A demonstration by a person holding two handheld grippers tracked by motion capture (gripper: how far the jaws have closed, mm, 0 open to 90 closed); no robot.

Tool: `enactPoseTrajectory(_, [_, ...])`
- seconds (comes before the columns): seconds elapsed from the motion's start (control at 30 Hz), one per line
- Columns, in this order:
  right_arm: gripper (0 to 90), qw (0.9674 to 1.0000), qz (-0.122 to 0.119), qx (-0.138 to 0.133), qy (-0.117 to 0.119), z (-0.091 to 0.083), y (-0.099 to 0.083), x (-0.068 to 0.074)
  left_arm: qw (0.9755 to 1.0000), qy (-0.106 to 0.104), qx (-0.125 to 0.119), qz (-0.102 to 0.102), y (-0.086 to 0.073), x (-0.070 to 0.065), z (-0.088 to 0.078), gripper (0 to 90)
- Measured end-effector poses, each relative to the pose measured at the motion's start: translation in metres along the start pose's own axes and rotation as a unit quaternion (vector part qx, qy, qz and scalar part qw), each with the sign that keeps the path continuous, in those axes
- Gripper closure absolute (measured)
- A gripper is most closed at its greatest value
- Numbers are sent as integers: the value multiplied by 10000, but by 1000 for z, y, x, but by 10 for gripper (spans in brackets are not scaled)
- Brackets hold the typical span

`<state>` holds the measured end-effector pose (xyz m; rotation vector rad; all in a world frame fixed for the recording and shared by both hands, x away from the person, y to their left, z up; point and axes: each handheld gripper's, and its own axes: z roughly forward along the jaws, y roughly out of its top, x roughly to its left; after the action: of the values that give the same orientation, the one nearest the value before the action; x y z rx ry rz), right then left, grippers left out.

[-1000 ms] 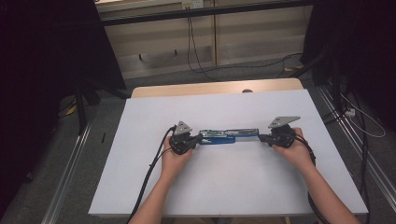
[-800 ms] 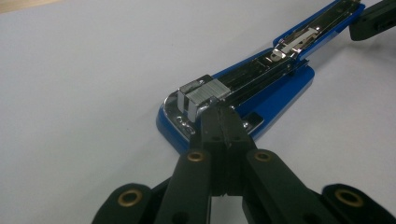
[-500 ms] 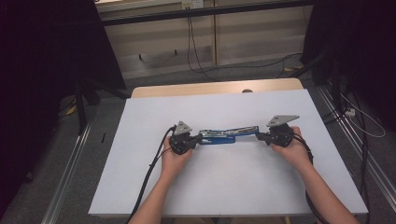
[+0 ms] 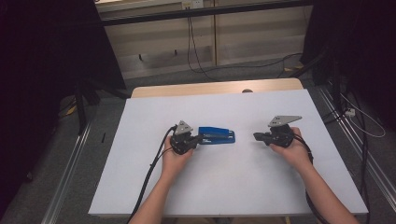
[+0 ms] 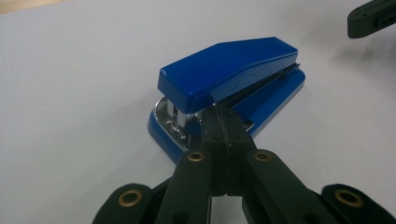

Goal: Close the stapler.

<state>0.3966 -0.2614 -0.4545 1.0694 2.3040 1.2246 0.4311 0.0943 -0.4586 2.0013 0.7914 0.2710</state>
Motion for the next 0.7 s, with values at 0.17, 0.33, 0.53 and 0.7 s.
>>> enactPoseTrajectory(0.17, [869,9996,199,-148,100,-5,-4,2,9999,-166,-33,-37,2,-2,-6,879])
enactPoseTrajectory(0.33, [778,9992,284,-249,155,-6,-4,7,9996,-239,-65,-104,4,-3,-14,729])
enactPoseTrajectory(0.53, [609,9978,349,-472,317,-9,-3,12,9997,-118,-72,-207,3,-1,-25,433])
enactPoseTrajectory(0.7, [454,9984,204,-495,206,-14,-4,20,9994,-122,-147,-303,0,1,-37,297])
